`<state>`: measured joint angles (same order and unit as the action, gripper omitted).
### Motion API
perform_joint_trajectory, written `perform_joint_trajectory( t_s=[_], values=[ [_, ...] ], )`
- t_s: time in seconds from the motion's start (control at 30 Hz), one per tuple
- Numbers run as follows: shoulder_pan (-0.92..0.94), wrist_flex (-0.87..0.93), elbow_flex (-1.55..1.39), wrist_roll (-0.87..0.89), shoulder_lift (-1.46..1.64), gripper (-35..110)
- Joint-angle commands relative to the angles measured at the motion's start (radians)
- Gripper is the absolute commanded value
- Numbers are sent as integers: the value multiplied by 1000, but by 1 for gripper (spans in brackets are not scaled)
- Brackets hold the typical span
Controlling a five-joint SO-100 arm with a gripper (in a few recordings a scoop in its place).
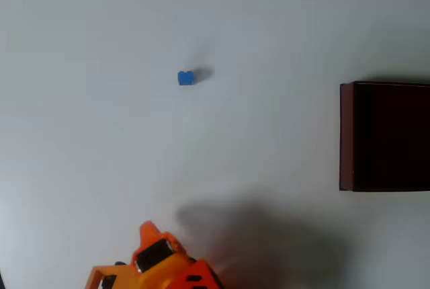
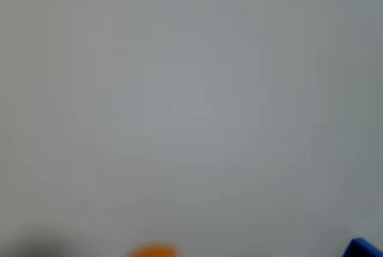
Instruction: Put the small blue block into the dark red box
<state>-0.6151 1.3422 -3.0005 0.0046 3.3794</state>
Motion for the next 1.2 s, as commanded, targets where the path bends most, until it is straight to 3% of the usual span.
perform_joint_trajectory(
  t_s=[0.0, 0.23, 0.4, 0.73, 1.17],
  values=[
    [-26, 17, -14, 23, 26, 4],
    [-8, -60, 34, 169, 0, 7],
    [72, -75, 117, 176, -78, 9],
    [239, -71, 615, 190, -724, 13],
    [282, -35, 1043, 244, -1252, 18]
  ],
)
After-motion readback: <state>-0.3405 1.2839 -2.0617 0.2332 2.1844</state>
